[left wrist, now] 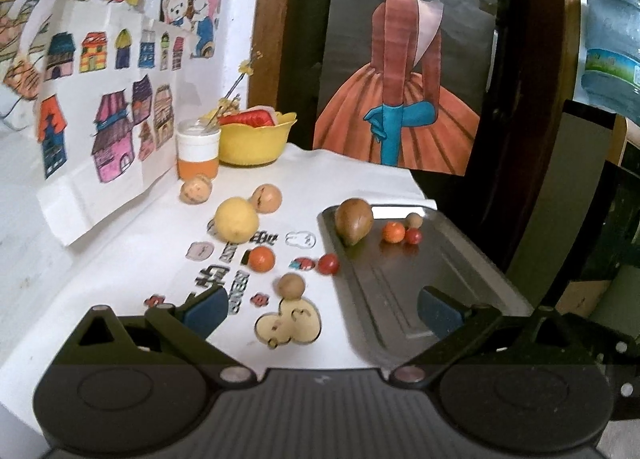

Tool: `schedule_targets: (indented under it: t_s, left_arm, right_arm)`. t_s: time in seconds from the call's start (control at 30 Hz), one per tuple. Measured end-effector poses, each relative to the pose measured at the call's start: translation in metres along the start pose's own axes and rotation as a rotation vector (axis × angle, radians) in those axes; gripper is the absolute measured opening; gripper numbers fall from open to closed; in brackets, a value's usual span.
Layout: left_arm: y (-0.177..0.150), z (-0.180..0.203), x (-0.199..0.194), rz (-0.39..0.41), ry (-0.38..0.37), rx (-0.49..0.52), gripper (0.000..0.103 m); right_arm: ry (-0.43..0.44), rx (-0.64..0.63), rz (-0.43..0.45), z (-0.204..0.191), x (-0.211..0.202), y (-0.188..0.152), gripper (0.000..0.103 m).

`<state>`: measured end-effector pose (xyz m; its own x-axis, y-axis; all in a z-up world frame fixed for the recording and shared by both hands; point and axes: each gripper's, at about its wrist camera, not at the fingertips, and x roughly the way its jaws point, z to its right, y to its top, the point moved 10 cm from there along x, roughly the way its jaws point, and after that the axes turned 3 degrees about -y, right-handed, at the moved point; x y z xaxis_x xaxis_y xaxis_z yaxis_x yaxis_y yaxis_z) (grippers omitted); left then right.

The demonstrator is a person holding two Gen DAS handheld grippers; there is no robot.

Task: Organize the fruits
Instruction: 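Withdraw both tools from the tray toward the remaining fruits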

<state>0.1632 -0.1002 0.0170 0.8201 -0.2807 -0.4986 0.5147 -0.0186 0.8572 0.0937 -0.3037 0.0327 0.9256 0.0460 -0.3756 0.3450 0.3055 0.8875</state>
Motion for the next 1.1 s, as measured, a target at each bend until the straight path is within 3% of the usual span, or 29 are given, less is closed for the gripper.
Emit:
schedule_targets:
  t_s: [0.4,0.7,1.1]
  left_arm:
    - [-0.037,-0.024,-0.015,-0.075,0.041,0.034,0.103]
    - [-0.052,-0.050,-0.015,-0.113,0.069,0.013,0.103]
    - [-0.048,-0.086,0.000,-0.128,0.087,-0.043,0.103]
  right_arm:
    - [0.070,-0.015,-0.072,-0.043,-0.006,-0.024,0.102]
    - [0.174,-0.014,-0.128,-0.089,0.005,-0.035,0.102]
    - [0.246,-0.073,-0.147,-0.128,0.036,-0.023,0.102]
